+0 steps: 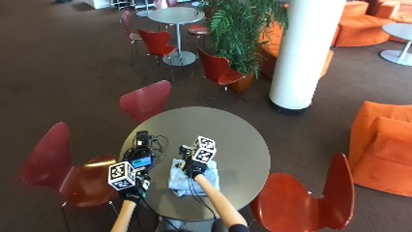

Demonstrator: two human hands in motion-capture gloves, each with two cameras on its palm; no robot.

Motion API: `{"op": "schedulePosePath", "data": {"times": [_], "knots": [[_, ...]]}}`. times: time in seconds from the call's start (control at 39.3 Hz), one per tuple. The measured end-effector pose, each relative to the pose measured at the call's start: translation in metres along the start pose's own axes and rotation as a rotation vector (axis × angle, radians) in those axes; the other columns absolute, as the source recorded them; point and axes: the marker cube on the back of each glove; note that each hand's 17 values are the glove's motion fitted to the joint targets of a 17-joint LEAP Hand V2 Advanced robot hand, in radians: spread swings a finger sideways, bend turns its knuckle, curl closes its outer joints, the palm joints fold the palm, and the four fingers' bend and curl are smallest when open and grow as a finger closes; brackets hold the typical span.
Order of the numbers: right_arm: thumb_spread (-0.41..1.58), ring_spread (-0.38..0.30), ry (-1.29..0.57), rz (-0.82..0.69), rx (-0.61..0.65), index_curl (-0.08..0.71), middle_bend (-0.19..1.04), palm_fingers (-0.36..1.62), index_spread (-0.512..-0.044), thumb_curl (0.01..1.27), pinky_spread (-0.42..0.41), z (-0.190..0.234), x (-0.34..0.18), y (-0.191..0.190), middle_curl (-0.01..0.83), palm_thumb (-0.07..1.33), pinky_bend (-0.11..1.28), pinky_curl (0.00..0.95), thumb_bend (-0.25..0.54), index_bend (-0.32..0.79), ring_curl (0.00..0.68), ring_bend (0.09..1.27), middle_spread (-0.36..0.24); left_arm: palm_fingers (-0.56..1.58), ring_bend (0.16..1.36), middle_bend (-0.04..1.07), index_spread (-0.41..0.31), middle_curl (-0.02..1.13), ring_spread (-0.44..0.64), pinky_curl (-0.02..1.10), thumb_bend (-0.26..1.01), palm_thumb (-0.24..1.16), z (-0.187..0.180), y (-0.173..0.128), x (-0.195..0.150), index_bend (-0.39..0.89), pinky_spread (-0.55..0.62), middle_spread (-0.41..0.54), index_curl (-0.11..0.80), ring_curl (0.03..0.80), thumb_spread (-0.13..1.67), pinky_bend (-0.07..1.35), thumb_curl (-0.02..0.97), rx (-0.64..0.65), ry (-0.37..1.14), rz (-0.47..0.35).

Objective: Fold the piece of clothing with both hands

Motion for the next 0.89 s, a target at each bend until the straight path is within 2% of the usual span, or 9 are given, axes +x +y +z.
{"op": "schedulePosePath", "data": {"times": [0.18,0.28,0.41,0.51,0.66,0.76,0.89], "knots": [[0.75,-0.238,0.008,0.018,0.039,0.285,0.29,1.13,-0.241,0.6,-0.33,-0.042,0.053,0.015,0.49,0.9,0.68,0.404,-0.02,0.08,0.449,0.62,-0.186,0.65,0.32,0.17,-0.145,0.37,0.08,0.25,-0.01,0.52,-0.017,0.004,0.02,0.25,0.06,-0.063,0.478,0.329,1.36,0.15,0.372,0.0,-0.042,-0.001],[0.78,-0.234,0.005,0.025,0.062,0.277,0.24,1.13,-0.24,0.6,-0.325,-0.058,0.082,0.019,0.475,0.91,0.68,0.399,-0.023,0.09,0.445,0.62,-0.228,0.65,0.32,0.17,-0.145,0.37,0.08,0.25,-0.01,0.52,-0.023,0.007,0.036,0.25,0.06,-0.063,0.478,0.329,1.36,0.15,0.374,0.009,-0.07,0.026],[0.79,-0.232,0.04,0.04,0.151,0.269,0.22,1.13,-0.24,0.59,-0.322,-0.075,0.107,0.026,0.469,0.91,0.67,0.395,-0.027,0.09,0.441,0.6,-0.244,0.65,0.32,0.17,-0.145,0.37,0.08,0.24,-0.01,0.52,-0.024,0.008,0.051,0.25,0.06,-0.063,0.479,0.329,1.35,0.15,0.376,-0.003,-0.083,0.048],[0.79,-0.231,0.039,0.059,0.149,0.265,0.21,1.14,-0.237,0.59,-0.321,-0.076,0.121,0.029,0.465,0.91,0.67,0.391,-0.028,0.1,0.438,0.59,-0.251,0.65,0.32,0.17,-0.145,0.37,0.07,0.24,-0.01,0.52,-0.026,0.007,0.057,0.25,0.06,-0.063,0.479,0.33,1.35,0.15,0.378,0.002,-0.101,0.059],[0.79,-0.23,-0.075,0.066,0.137,0.258,0.2,1.15,-0.234,0.59,-0.32,-0.086,0.137,0.03,0.466,0.91,0.66,0.387,-0.028,0.09,0.436,0.57,-0.249,0.65,0.32,0.17,-0.145,0.37,0.07,0.24,-0.01,0.51,-0.024,0.002,0.057,0.24,0.07,-0.06,0.477,0.331,1.35,0.15,0.381,0.006,-0.124,0.057],[0.8,-0.229,-0.222,0.063,0.146,0.255,0.22,1.16,-0.234,0.59,-0.316,-0.095,0.144,0.027,0.475,0.91,0.65,0.384,-0.027,0.09,0.436,0.56,-0.219,0.64,0.32,0.17,-0.145,0.37,0.07,0.24,-0.01,0.51,-0.026,-0.002,0.058,0.24,0.07,-0.055,0.477,0.331,1.35,0.15,0.382,0.014,-0.123,0.056],[0.78,-0.229,-0.232,0.073,0.176,0.253,0.21,1.16,-0.233,0.59,-0.314,-0.104,0.148,0.028,0.476,0.91,0.64,0.381,-0.029,0.1,0.435,0.56,-0.205,0.64,0.32,0.17,-0.145,0.37,0.08,0.24,-0.01,0.51,-0.027,-0.004,0.058,0.24,0.07,-0.053,0.477,0.332,1.35,0.15,0.384,0.014,-0.129,0.058]]}}
